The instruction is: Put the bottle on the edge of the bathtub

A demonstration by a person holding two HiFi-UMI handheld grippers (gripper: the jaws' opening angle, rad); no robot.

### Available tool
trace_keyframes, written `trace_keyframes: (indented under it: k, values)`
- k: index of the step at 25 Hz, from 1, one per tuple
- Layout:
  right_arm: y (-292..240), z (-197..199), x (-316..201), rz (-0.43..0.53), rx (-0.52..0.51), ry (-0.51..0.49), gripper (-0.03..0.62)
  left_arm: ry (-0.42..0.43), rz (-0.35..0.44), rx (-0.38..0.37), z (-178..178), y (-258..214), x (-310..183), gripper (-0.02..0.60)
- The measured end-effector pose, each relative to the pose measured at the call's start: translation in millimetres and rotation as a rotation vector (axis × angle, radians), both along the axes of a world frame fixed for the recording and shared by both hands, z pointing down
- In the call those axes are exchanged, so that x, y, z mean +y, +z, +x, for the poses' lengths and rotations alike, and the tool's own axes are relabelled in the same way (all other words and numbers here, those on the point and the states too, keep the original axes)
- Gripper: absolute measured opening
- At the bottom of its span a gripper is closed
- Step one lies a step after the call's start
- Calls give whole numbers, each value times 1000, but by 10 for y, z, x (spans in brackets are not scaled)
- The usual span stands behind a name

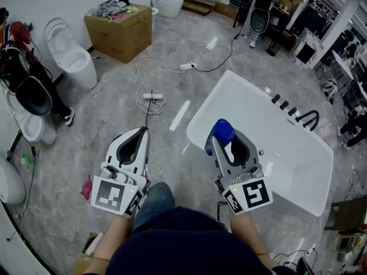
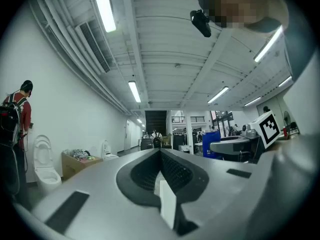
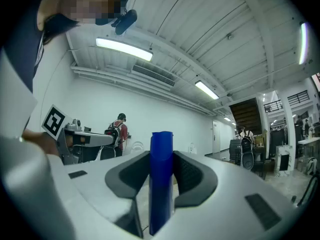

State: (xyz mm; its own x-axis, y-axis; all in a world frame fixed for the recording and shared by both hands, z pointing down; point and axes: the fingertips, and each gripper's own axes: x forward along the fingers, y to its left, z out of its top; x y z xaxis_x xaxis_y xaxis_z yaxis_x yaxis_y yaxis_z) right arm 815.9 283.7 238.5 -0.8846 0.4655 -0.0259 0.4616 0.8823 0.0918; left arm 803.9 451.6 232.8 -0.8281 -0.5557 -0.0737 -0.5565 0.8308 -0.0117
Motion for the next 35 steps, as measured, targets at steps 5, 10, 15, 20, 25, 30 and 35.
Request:
trace_keyframes:
  k: [5, 10, 15, 20, 25, 30, 35]
  values:
    - [79, -282, -36, -18, 12, -22, 160, 12, -2, 6, -309, 78, -70, 23]
    - [122, -807, -81, -7, 16, 7, 160, 40, 2, 15, -877, 117, -99, 23]
    - [112, -1638, -51, 6, 2, 64, 160, 105, -21, -6, -1818, 86, -99, 23]
    - [-26, -2577, 21, 3, -20, 148, 160, 193, -34, -36, -2882, -92, -89, 23]
    - [-25, -3342, 59, -16, -37, 231, 160, 285, -30, -60, -3768, -127, -99, 23]
    - [57, -3862, 102, -33, -15, 302, 160, 348, -9, -35, -4414, -5, -87, 23]
    - [151, -4205, -17, -31, 25, 352, 160, 374, -15, 18, -4880, 193, -190, 23]
